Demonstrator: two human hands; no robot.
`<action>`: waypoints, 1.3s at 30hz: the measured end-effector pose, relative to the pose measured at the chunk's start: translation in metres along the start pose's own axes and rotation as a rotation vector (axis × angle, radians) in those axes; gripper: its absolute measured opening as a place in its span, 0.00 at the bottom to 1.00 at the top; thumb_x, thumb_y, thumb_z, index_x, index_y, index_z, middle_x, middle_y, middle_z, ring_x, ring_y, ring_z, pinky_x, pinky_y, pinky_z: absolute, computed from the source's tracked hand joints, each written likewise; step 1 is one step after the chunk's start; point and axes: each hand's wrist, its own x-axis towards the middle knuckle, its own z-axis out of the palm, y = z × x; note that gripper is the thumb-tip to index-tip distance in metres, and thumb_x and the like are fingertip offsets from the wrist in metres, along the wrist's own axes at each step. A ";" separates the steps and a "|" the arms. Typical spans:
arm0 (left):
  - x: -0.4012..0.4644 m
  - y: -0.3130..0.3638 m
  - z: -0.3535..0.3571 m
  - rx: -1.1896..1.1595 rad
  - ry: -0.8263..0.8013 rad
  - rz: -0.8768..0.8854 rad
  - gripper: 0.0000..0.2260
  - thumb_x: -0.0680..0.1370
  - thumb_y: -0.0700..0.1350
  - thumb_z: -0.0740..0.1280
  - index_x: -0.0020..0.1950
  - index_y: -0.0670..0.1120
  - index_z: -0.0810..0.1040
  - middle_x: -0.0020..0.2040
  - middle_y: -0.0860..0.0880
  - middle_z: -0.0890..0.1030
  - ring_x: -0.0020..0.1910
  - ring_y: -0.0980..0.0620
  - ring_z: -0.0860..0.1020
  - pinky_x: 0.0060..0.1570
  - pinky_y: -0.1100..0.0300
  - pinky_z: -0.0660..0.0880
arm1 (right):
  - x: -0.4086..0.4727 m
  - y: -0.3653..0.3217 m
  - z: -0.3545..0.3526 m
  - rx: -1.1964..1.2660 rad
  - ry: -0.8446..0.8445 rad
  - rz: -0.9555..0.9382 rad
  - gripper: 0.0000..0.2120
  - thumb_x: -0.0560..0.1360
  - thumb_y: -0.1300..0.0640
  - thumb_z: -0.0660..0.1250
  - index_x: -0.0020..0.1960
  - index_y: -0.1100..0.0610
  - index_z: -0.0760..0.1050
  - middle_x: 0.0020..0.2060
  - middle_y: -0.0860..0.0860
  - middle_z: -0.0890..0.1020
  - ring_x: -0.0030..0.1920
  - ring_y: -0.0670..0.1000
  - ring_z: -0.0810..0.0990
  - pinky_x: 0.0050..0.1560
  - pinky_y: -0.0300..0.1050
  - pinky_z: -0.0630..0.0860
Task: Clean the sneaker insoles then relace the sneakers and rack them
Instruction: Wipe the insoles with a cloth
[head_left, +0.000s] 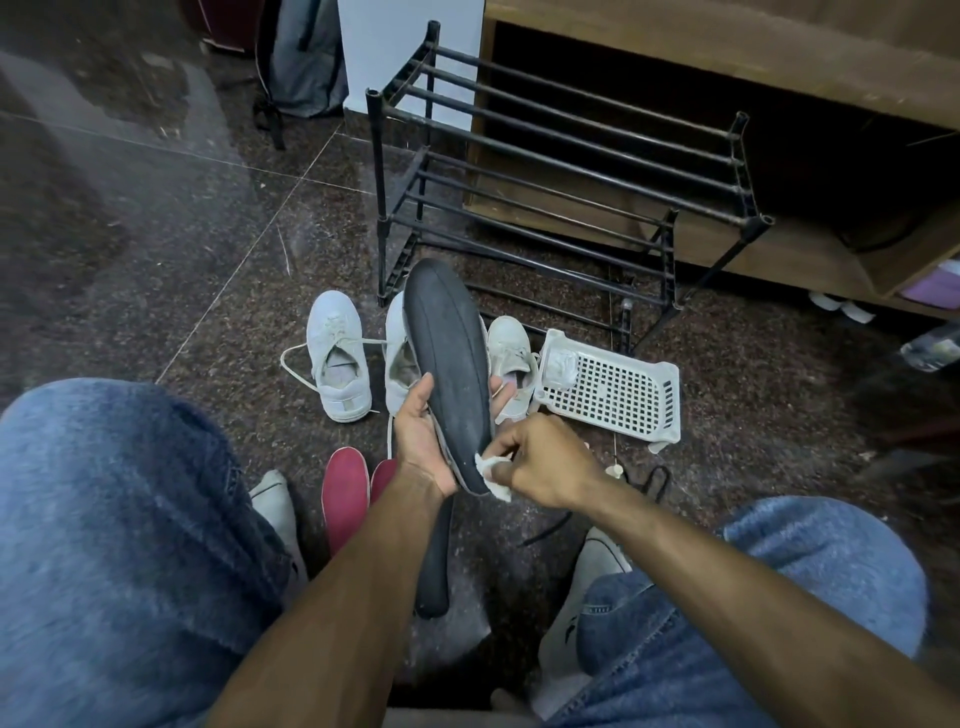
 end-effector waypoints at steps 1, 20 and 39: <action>-0.001 -0.002 0.001 0.002 0.004 0.001 0.29 0.78 0.57 0.57 0.60 0.32 0.77 0.55 0.35 0.81 0.67 0.37 0.72 0.71 0.40 0.61 | 0.000 -0.003 0.003 -0.035 0.012 -0.009 0.05 0.70 0.54 0.73 0.45 0.48 0.84 0.42 0.45 0.85 0.42 0.47 0.82 0.48 0.46 0.80; 0.020 -0.029 -0.068 0.449 0.614 -0.059 0.20 0.80 0.52 0.61 0.66 0.40 0.73 0.59 0.41 0.80 0.56 0.41 0.79 0.53 0.49 0.75 | 0.042 0.038 0.018 0.205 -0.151 0.246 0.05 0.70 0.63 0.75 0.42 0.54 0.83 0.33 0.53 0.83 0.30 0.50 0.78 0.32 0.44 0.77; 0.026 -0.078 -0.137 1.101 0.738 -0.291 0.05 0.77 0.38 0.67 0.43 0.45 0.81 0.42 0.43 0.80 0.41 0.45 0.78 0.38 0.59 0.70 | 0.067 0.107 0.124 0.576 -0.176 0.802 0.08 0.74 0.64 0.69 0.37 0.59 0.76 0.25 0.54 0.76 0.21 0.48 0.73 0.19 0.35 0.68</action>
